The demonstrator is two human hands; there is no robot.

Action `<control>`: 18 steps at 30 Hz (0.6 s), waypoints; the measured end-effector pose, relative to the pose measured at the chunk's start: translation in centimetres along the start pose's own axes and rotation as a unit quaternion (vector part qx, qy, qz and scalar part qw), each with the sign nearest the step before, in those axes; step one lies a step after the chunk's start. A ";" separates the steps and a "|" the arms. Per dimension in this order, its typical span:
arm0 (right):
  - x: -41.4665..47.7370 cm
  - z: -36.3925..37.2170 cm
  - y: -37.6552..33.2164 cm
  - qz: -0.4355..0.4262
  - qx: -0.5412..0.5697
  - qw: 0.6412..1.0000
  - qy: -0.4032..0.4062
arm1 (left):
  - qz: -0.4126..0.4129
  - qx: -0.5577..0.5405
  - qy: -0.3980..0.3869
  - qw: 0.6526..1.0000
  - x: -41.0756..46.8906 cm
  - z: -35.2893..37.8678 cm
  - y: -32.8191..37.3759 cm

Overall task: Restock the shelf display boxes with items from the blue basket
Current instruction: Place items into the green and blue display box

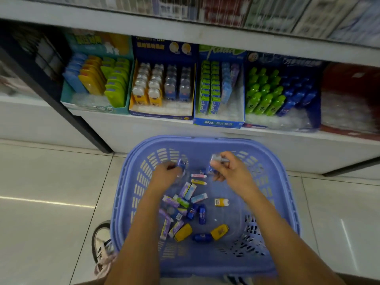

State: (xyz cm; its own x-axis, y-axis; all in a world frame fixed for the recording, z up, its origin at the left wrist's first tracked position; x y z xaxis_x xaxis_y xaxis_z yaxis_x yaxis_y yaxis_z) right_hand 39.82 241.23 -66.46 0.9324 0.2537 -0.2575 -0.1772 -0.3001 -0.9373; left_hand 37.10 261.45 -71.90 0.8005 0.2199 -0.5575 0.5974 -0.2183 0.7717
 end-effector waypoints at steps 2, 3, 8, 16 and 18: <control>0.0 -0.2 -3.0 -0.068 -0.016 0.997 0.037 | 0.022 -0.078 0.009 0.997 -1.6 -1.8 1.9; 0.1 -0.1 -4.8 -0.101 -0.036 0.993 0.050 | 0.033 -0.100 0.011 0.994 -2.4 -2.5 2.8; 1.9 1.4 -14.0 -0.234 -0.087 0.964 0.088 | 0.094 -0.211 0.003 0.973 -5.6 -5.3 6.5; 8.3 5.8 -18.9 -0.269 -0.323 0.905 0.057 | 0.139 -0.241 0.092 0.956 -7.3 -7.9 8.3; 9.2 6.5 -18.8 -0.274 -0.374 0.885 0.049 | 0.143 -0.235 0.112 0.955 -7.2 -8.4 7.9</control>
State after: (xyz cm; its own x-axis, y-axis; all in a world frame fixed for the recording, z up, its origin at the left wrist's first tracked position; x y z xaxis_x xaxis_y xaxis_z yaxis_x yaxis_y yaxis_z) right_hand 49.71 255.16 -52.76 0.8433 0.4795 0.2428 0.5333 -0.6906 -0.4884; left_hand 35.71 266.16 -59.21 0.8657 0.4247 -0.2650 0.2268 0.1391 0.9640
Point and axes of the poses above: each hand's wrist, its own x-axis towards the middle knuckle, its own z-axis out of the palm, y = z × x, the point moved 4 cm from there along x, towards the middle knuckle, and after that the axes turned 5 degrees about -z, right-handed, at the moved point
